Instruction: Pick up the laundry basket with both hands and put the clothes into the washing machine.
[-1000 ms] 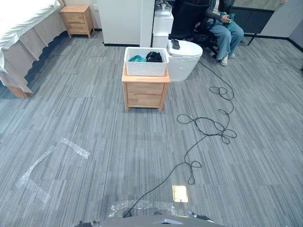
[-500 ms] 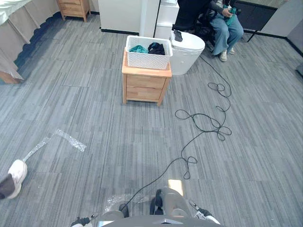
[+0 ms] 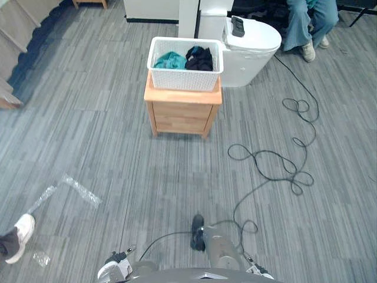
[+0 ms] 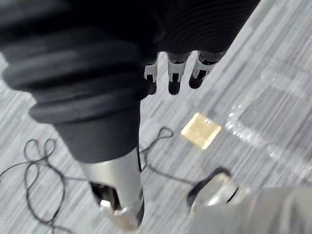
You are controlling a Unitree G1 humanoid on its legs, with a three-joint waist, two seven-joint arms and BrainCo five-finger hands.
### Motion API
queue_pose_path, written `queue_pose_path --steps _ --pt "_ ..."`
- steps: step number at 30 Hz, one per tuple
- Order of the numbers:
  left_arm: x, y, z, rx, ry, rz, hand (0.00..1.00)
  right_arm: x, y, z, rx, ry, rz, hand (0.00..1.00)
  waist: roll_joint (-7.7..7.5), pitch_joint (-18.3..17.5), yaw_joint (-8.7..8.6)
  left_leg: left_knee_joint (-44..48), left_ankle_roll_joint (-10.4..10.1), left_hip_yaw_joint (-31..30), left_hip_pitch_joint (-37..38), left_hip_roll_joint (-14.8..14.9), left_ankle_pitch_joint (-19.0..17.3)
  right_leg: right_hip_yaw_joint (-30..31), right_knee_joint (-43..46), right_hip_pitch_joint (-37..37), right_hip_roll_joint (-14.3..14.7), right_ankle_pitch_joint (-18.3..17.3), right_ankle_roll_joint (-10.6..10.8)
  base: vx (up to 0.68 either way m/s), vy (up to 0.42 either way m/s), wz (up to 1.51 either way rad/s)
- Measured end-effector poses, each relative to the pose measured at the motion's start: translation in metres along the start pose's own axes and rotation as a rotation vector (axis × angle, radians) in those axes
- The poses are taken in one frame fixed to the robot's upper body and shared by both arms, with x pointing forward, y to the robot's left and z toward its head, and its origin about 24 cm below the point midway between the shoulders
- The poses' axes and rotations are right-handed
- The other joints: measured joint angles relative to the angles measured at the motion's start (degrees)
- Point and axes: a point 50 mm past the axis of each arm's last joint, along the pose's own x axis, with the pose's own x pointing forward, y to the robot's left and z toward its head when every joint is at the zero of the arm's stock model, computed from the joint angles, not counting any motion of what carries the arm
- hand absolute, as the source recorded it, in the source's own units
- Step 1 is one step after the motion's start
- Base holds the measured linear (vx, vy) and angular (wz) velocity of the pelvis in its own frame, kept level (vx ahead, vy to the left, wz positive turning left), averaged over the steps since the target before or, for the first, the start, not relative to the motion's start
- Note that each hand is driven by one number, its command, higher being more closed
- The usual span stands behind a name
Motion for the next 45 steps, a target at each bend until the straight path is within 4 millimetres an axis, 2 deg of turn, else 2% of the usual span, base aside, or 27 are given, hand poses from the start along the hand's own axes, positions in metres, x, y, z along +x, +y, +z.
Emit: queue_pose_path --steps 2,4,7,8,9,11,12,13,14,15,16,18,19,21,22,25,26,27,28,29,30,32,33,34,37,42,45 --pt "0.000 -0.001 0.008 -0.012 -0.031 -0.006 0.00 -0.002 0.016 0.006 -0.024 -0.025 0.041 0.00 -0.82 0.91 0.44 10.48 2.11 1.56 -4.83 0.50 -1.60 1.91 -5.12 9.52 1.19 -0.20 -0.31 0.60 -0.216 -0.44" --pt "-0.001 -0.004 0.011 -0.020 -0.051 -0.017 0.00 -0.004 0.027 0.013 -0.047 -0.061 0.077 0.00 -0.90 1.03 1.36 10.75 2.63 4.01 -9.57 1.03 -3.56 3.40 -9.01 15.43 1.54 -0.21 -0.31 0.51 -0.122 -0.40" --pt "-0.001 -0.010 0.021 -0.029 -0.096 -0.038 0.00 -0.009 0.055 0.028 -0.095 -0.122 0.154 0.00 -0.52 0.84 3.22 -4.05 3.35 6.96 -18.67 1.15 -5.72 6.95 -13.31 20.62 1.11 -2.63 1.36 0.44 0.037 -0.57" --pt "-0.001 -0.009 0.023 -0.040 -0.102 -0.036 0.00 -0.011 0.062 0.030 -0.112 -0.133 0.175 0.00 -0.69 0.92 4.02 -16.14 3.04 7.70 -19.07 1.19 -4.78 8.04 -13.80 22.35 0.39 -4.32 2.96 0.42 0.154 -0.69" --pt "-0.001 -0.008 0.020 -0.048 -0.095 -0.028 0.00 -0.013 0.064 0.031 -0.128 -0.148 0.188 0.00 -0.75 0.81 4.32 -29.61 2.78 7.85 -17.31 0.98 -1.98 8.53 -13.89 24.45 -0.65 -6.16 4.34 0.51 0.229 -0.59" --pt "-0.002 -0.004 0.016 -0.076 -0.083 -0.006 0.00 -0.011 0.055 0.030 -0.125 -0.147 0.162 0.00 -0.89 0.58 4.32 -41.47 2.00 6.23 -15.54 0.85 0.45 9.56 -12.74 27.83 -2.64 -10.12 6.82 0.52 0.338 -0.34" --pt "-0.002 0.002 0.012 -0.075 -0.074 0.014 0.00 -0.009 0.045 0.027 -0.152 -0.141 0.136 0.00 -0.96 -0.29 4.15 -42.63 2.01 4.93 -15.51 0.69 0.44 10.29 -11.42 29.29 -4.17 -13.18 8.06 0.46 0.374 -0.28" --pt "-0.002 0.007 0.011 -0.078 -0.071 0.031 0.00 -0.007 0.042 0.024 -0.167 -0.129 0.126 0.00 -1.69 -0.85 4.01 -41.54 1.30 4.85 -15.68 0.06 4.11 11.00 -10.83 29.91 -5.40 -14.61 8.48 0.50 0.401 -0.34" --pt "-0.001 0.020 0.007 -0.065 -0.052 0.070 0.00 -0.005 0.037 0.014 -0.185 -0.085 0.108 0.00 -3.77 -3.05 3.86 -39.70 1.54 4.54 -15.79 -3.09 8.05 12.64 -7.65 29.29 -8.54 -15.73 8.04 0.43 0.321 -0.34" --pt "-0.001 0.027 0.004 -0.060 -0.041 0.090 0.00 -0.005 0.036 0.009 -0.191 -0.066 0.106 0.00 -4.96 -4.23 3.75 -39.53 2.14 4.66 -15.76 -4.58 8.70 13.92 -4.65 27.38 -10.03 -15.44 7.61 0.56 0.396 -0.38" --pt "-0.001 0.038 0.002 -0.047 -0.028 0.122 0.00 -0.006 0.035 -0.004 -0.195 -0.020 0.103 0.00 -6.96 -5.26 3.09 -39.08 3.66 4.84 -15.14 -6.94 8.15 15.93 3.38 23.36 -12.25 -12.77 7.36 0.60 0.405 -0.06" --pt "0.001 0.045 0.005 0.006 -0.010 0.138 0.00 -0.007 0.031 -0.022 -0.168 0.050 0.085 0.00 -8.81 -4.98 2.12 -39.44 5.93 5.04 -10.62 -10.15 5.27 18.11 19.77 18.11 -14.18 -1.80 9.24 0.73 0.444 0.35" --pt "0.002 0.042 0.008 0.049 -0.013 0.128 0.00 -0.006 0.023 -0.024 -0.161 0.061 0.066 0.00 -8.08 -4.26 1.24 -40.99 6.98 4.68 -5.73 -11.06 3.83 18.82 31.89 13.73 -14.27 -0.44 12.29 0.58 0.303 0.37" --pt "0.002 0.041 0.007 0.080 -0.008 0.120 0.00 -0.005 0.022 -0.021 -0.161 0.049 0.067 0.00 -7.52 -3.85 1.32 -43.32 7.19 4.73 -1.17 -11.09 3.61 16.58 36.65 10.84 -14.28 -2.82 12.20 0.41 0.190 0.09" --pt "0.002 0.033 0.009 0.120 -0.019 0.093 0.00 -0.005 0.023 -0.017 -0.160 0.032 0.069 0.00 -6.96 -3.52 1.46 -47.66 7.13 5.03 3.94 -10.90 3.63 11.64 35.79 8.10 -15.07 -6.57 10.88 0.34 0.153 -0.04" --pt "0.002 0.020 0.012 0.131 -0.033 0.050 0.00 -0.005 0.023 -0.015 -0.160 0.025 0.070 0.00 -6.93 -3.53 1.28 -51.42 6.40 5.45 8.09 -10.63 3.31 4.26 22.45 4.67 -15.88 -9.27 11.13 0.28 0.017 0.02" --pt "0.002 0.016 0.010 0.125 -0.030 0.041 0.00 -0.005 0.023 -0.015 -0.160 0.026 0.070 0.00 -6.89 -3.57 1.06 -51.82 5.66 5.48 8.67 -10.36 2.82 1.41 12.24 4.72 -15.81 -8.23 10.89 0.21 -0.105 0.00" --pt "0.002 0.015 0.009 0.121 -0.027 0.038 0.00 -0.005 0.023 -0.015 -0.160 0.026 0.070 0.00 -6.92 -3.58 1.16 -51.80 5.19 5.58 8.70 -10.27 2.50 0.71 7.34 4.73 -15.68 -6.51 10.64 0.17 -0.120 -0.04" --pt "0.002 0.015 0.008 0.108 -0.024 0.041 0.00 -0.005 0.023 -0.016 -0.159 0.029 0.067 0.00 -7.16 -3.68 1.36 -51.70 4.46 5.62 8.62 -10.25 2.02 1.19 1.43 4.80 -15.13 -2.01 9.92 0.21 -0.230 0.01" --pt "0.002 0.016 0.007 0.088 -0.017 0.047 0.00 -0.005 0.020 -0.017 -0.147 0.034 0.061 0.00 -7.20 -3.90 1.44 -51.74 3.33 4.94 8.83 -9.88 1.44 1.81 -1.61 5.57 -14.39 3.55 11.99 0.21 -0.252 0.07" --pt "0.001 0.012 0.002 0.073 -0.004 0.043 0.00 -0.003 0.018 -0.012 -0.152 0.019 0.055 0.00 -5.15 -3.88 1.48 -52.07 2.55 4.52 9.09 -7.99 1.44 0.21 -3.26 7.00 -12.47 3.61 11.87 0.24 -0.299 0.12" --pt "0.000 0.005 -0.010 0.060 0.030 0.029 0.00 0.000 0.011 -0.002 -0.161 -0.005 0.036 0.00 -2.53 -4.94 1.96 -53.65 1.30 4.36 9.12 -5.79 1.84 -1.12 -6.76 7.69 -9.74 3.83 11.57 0.18 -0.192 0.07" --pt "-0.001 0.004 -0.014 0.065 0.046 0.028 0.00 0.001 0.009 0.002 -0.165 -0.015 0.030 0.00 -1.36 -5.56 1.76 -54.78 0.59 3.66 9.34 -4.83 2.31 -2.01 -8.95 8.84 -8.26 4.06 11.36 0.20 -0.167 0.15" --pt "-0.001 0.005 -0.015 0.065 0.051 0.029 0.00 0.001 0.009 0.003 -0.170 -0.016 0.030 0.00 -1.11 -5.70 1.63 -55.09 0.41 3.23 9.40 -4.43 2.43 -2.20 -9.78 9.37 -7.57 4.09 11.36 0.22 -0.189 0.22" --pt "-0.001 0.007 -0.014 0.068 0.048 0.035 0.00 0.000 0.012 0.003 -0.197 -0.023 0.043 0.00 -1.70 -5.85 1.75 -55.83 0.24 2.98 9.70 -3.24 2.52 -3.19 -12.45 10.98 -5.84 4.26 11.26 0.11 -0.097 0.09" --pt "0.001 0.019 -0.008 0.044 0.043 0.079 0.00 -0.002 0.024 0.013 -0.198 -0.075 0.075 0.00 -2.76 -5.45 1.64 -56.83 0.22 3.51 9.90 -3.92 2.53 -2.93 -17.32 12.58 -5.29 7.19 11.04 0.06 0.007 -0.05" --pt "0.000 0.032 -0.011 -0.025 0.054 0.141 0.00 -0.011 0.036 0.039 -0.153 -0.206 0.104 0.00 -2.99 -5.45 1.79 -56.89 0.29 5.41 9.81 -5.02 2.48 -1.19 -20.56 12.80 -5.61 9.44 11.10 0.01 0.039 -0.29"
